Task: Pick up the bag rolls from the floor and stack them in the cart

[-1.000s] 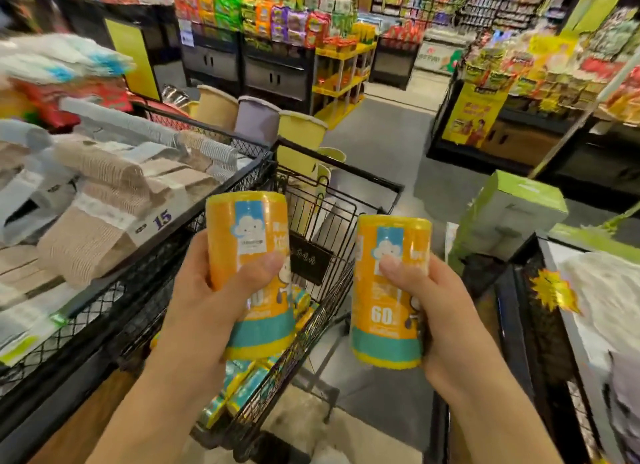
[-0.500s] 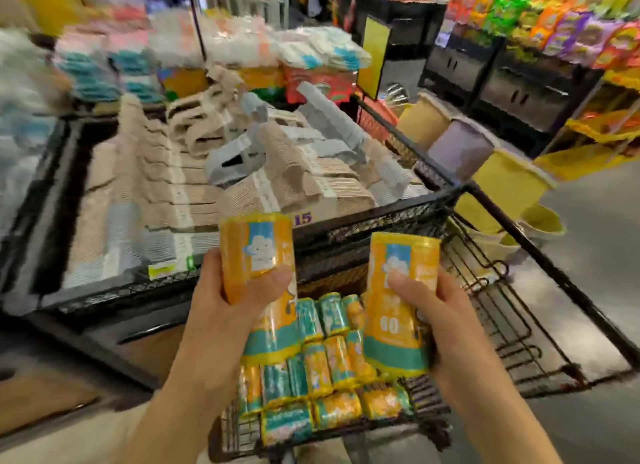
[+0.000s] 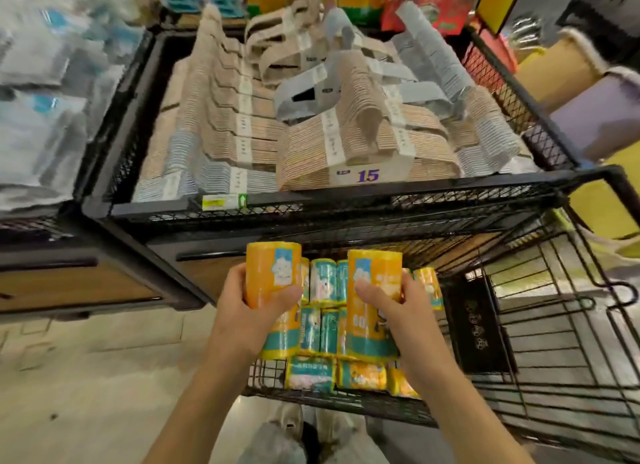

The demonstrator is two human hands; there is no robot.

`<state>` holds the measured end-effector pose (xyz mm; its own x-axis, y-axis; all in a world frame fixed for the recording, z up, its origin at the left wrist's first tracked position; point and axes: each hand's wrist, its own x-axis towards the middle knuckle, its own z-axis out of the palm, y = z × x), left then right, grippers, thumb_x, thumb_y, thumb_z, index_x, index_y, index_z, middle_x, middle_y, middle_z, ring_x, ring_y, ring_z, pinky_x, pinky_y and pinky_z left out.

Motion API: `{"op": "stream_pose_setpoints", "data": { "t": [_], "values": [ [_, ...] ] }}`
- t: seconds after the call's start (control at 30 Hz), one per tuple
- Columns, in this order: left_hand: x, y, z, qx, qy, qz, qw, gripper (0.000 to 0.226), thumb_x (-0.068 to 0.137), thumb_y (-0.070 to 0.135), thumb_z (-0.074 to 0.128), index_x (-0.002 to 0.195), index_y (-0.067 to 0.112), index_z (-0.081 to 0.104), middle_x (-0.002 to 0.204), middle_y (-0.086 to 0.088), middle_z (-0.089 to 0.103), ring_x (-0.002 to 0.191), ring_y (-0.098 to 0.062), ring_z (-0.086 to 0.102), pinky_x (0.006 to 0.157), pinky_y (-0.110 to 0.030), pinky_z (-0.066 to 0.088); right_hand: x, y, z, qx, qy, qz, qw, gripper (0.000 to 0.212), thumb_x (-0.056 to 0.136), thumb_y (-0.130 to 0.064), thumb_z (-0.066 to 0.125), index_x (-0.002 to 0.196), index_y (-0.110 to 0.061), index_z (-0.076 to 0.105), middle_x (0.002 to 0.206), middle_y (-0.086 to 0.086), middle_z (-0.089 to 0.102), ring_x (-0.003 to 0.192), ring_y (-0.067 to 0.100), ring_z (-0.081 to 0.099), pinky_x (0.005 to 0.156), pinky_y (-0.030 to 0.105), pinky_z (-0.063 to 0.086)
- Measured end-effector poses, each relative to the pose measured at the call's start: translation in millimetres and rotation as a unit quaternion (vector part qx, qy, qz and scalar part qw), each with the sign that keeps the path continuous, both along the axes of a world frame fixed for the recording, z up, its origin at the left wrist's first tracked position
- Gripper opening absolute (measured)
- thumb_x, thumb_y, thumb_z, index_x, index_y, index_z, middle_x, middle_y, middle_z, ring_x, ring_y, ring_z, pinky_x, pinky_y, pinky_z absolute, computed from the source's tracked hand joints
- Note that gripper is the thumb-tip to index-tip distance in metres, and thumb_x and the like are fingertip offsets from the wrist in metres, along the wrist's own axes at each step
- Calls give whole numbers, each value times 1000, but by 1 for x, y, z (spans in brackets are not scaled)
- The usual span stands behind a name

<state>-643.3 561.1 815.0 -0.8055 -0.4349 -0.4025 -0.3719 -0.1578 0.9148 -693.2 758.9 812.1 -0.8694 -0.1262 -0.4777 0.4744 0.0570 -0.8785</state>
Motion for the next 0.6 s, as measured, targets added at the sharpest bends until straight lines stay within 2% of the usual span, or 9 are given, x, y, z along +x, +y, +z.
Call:
{"op": "stream_pose_setpoints", "data": {
  "t": [0.07,0.13,0.2,0.3,0.33,0.4,0.47,0.53,0.6],
  "values": [
    [-8,1,-28,-3,-19,-5,1000,52,75,25,86,118,26,56,98,1,76,84,-20,76,72,-45,63,-6,-7,-30,15,-21,7,1000,76,65,-62,86,127,-28,60,113,-4,74,99,17,73,88,48,60],
    [-16,3,-58,-10,-40,-2,999,56,74,29,87,120,28,55,100,3,75,85,-17,76,75,-46,63,-14,-14,-58,32,-28,9,999,49,76,-50,82,116,-28,63,109,-4,74,87,7,73,75,29,61],
    [-25,3,-96,-20,-59,1,998,66,69,36,90,123,28,54,106,4,72,89,-16,75,77,-45,63,-23,-23,-89,59,-38,15,997,35,83,-45,79,110,-33,61,104,-4,72,80,6,70,61,15,51],
    [-37,1,-152,-54,-95,-3,994,84,54,54,89,126,30,53,115,2,68,94,-17,73,79,-45,63,-34,-36,-144,111,-50,25,992,59,81,-53,78,125,-23,54,108,-9,63,91,8,63,72,23,49],
    [-41,1,-171,-68,-106,-5,992,83,55,54,88,126,29,53,115,2,67,95,-16,71,79,-43,62,-36,-40,-164,129,-54,26,990,56,82,-51,78,123,-25,50,106,-14,59,94,8,60,78,28,48],
    [-46,-2,-205,-100,-123,-19,987,66,65,44,89,120,28,56,110,3,65,90,-10,67,71,-29,58,-40,-46,-203,165,-56,27,984,48,85,-47,78,115,-29,45,104,-14,59,100,14,62,81,32,48],
    [-49,-4,-231,-122,-141,-44,981,47,74,32,88,108,29,57,100,5,64,79,0,63,58,-14,47,-42,-55,-235,211,-53,34,975,51,84,-47,78,116,-20,50,104,-6,63,109,24,64,81,33,47],
    [-49,-10,-258,-121,-150,-57,980,42,76,25,87,105,26,57,94,4,65,69,7,63,51,-8,44,-43,-64,-267,274,-61,70,957,80,80,-61,74,132,-7,48,120,5,63,120,30,58,92,39,47],
    [-47,-18,-280,-116,-158,-54,979,47,75,29,88,111,25,59,99,1,67,75,2,67,54,-10,47,-43,-71,-301,303,-67,90,946,103,72,-76,68,141,-4,42,133,17,58,122,36,56,95,44,50]
  ]
}}
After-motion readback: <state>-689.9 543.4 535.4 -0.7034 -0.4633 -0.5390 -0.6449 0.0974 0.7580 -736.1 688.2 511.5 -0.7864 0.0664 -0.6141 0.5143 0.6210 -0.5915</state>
